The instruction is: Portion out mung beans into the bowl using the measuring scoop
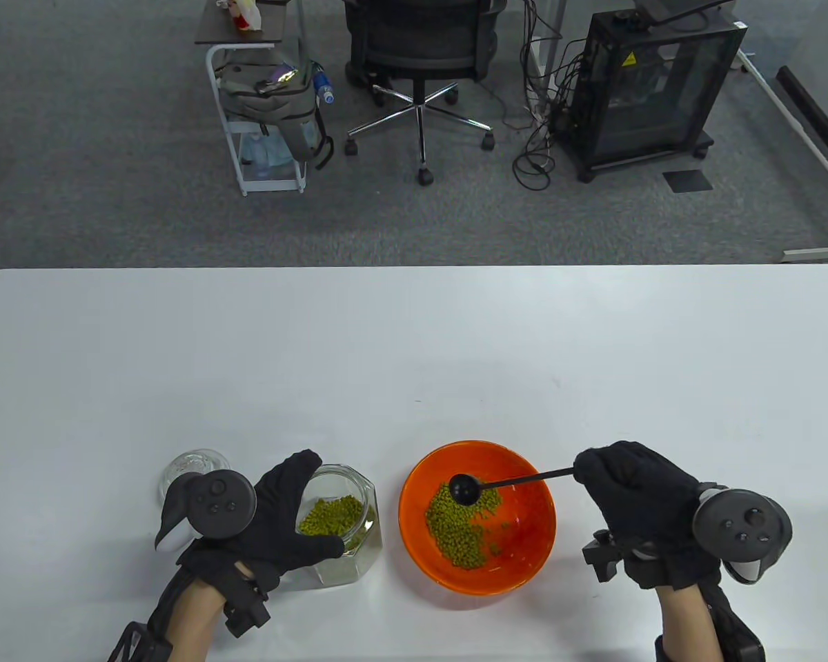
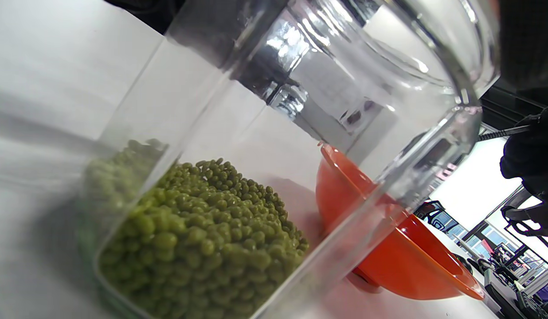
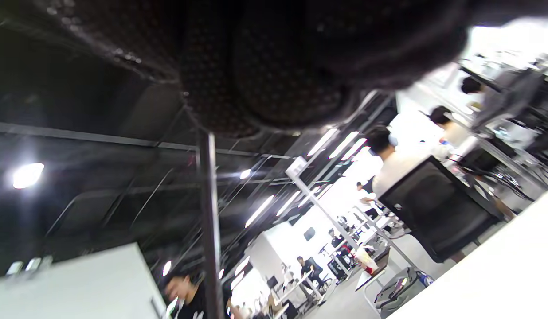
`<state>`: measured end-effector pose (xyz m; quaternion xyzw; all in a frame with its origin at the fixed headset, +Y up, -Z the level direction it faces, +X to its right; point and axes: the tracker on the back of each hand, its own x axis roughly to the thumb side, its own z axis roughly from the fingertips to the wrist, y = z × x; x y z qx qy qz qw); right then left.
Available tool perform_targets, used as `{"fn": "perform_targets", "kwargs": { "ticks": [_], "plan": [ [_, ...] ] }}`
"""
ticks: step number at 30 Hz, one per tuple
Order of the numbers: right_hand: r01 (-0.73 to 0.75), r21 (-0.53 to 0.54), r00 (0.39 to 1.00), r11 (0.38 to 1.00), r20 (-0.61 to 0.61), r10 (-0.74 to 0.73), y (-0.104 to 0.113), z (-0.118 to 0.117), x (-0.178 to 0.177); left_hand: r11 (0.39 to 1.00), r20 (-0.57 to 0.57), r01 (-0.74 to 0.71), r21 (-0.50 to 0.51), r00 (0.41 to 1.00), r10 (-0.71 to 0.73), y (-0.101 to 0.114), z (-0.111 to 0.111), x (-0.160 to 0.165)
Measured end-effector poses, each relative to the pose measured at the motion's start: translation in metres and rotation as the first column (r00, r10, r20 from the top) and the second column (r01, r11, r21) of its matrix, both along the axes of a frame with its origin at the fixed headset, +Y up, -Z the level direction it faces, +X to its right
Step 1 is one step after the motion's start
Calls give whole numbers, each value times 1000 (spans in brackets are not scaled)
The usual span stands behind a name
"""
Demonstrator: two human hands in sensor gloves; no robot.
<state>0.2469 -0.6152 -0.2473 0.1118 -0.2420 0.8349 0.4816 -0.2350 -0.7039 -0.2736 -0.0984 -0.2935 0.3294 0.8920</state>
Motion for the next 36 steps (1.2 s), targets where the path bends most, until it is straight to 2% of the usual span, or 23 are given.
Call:
{"fn": "perform_targets", "kwargs": {
  "ticks": [5,12,21,26,32,34,36],
  "plan": [
    [172,-115,984,978,-15,-175,-5,-11,-5,1000,0,0,0,1000,0,0,0,0],
    [241,-207,960,948,-93,-264,6,-21,-43,1000,1,3,1,1000,-3,0,0,0],
    [29,-200,984,979,-165,-63,23,-33,-119,1000,2,0,1,1000,0,0,0,0],
    [-158,-114,976,981,-169,137,26,-34,-166,1000,2,-2,0,1000,2,0,0,0],
    [-377,-3,917,926,-141,373,25,-29,-215,1000,4,-1,1,1000,1,0,0,0],
    [-451,37,885,892,-115,452,25,-25,-229,1000,4,-2,1,1000,2,0,0,0],
    [-525,123,837,842,-102,537,24,-21,-242,1000,3,-2,1,1000,2,0,0,0]
  ]
}}
